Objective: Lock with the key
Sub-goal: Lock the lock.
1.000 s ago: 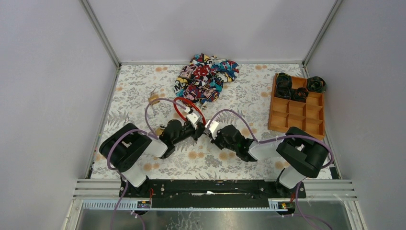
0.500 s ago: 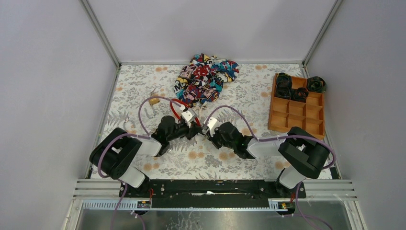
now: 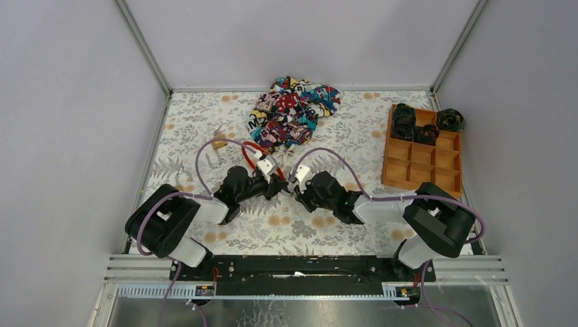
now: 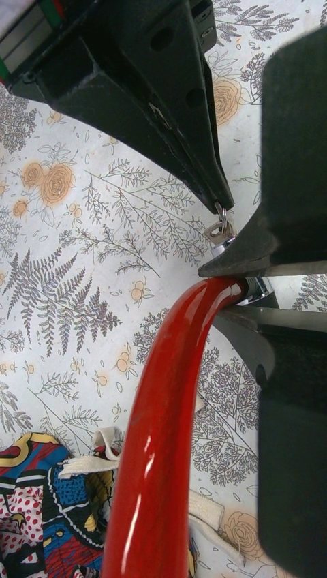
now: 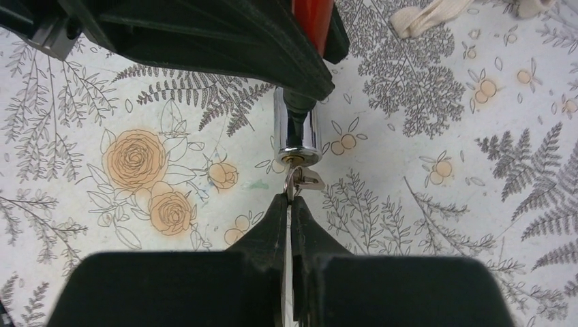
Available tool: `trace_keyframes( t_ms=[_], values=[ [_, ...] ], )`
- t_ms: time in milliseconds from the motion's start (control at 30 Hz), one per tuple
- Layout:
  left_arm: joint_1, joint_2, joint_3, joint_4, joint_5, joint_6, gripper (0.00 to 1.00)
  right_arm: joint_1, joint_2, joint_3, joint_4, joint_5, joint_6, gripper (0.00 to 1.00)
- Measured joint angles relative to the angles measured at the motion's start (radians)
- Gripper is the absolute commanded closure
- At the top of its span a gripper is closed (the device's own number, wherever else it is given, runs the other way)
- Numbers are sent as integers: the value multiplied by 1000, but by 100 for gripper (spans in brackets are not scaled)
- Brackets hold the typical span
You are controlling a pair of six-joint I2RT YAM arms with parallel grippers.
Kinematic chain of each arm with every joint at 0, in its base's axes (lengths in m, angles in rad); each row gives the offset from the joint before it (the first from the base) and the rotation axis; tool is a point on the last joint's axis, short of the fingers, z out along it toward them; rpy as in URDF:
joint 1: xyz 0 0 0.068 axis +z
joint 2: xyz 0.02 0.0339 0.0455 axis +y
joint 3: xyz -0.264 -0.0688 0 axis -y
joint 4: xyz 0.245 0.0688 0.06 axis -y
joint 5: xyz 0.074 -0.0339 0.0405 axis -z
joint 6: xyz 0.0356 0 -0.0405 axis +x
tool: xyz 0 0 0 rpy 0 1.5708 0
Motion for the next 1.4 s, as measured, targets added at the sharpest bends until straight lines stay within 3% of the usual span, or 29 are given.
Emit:
trace_keyframes(
  t_ms=[100, 267, 467, 600, 800, 1000, 1200, 1233, 1267, 1300, 1400],
  values=[
    [0, -4, -5, 2, 5, 8, 100, 0, -13, 2, -31, -3, 49, 98],
    [19, -22, -24, 1, -45, 24, 100, -2, -21, 4, -165, -48, 146, 73],
    [-11, -88, -24, -4, -121, 26, 100, -2, -29, 14, -233, -61, 197, 57],
    [-36, -141, -11, -58, -167, 32, 100, -6, -124, -49, -226, -52, 192, 44],
    [-54, -229, 109, -275, -275, 55, 100, -92, -274, -97, -82, -56, 157, 25],
    [-80, -313, 351, -597, -356, 77, 100, -161, -289, 27, -89, -64, 61, 24],
    [-137, -366, 551, -852, -464, 97, 100, -204, -268, 225, -132, -200, -17, 22],
    [-146, -372, 568, -881, -476, 98, 100, -214, -266, 249, -142, -224, -29, 19],
    [-154, -378, 583, -909, -486, 99, 100, -221, -263, 269, -153, -243, -40, 3],
    [-161, -381, 591, -929, -491, 99, 100, -226, -260, 291, -165, -264, -53, 1],
    [-175, -384, 610, -983, -509, 103, 100, -228, -243, 336, -197, -311, -76, 8]
  ],
)
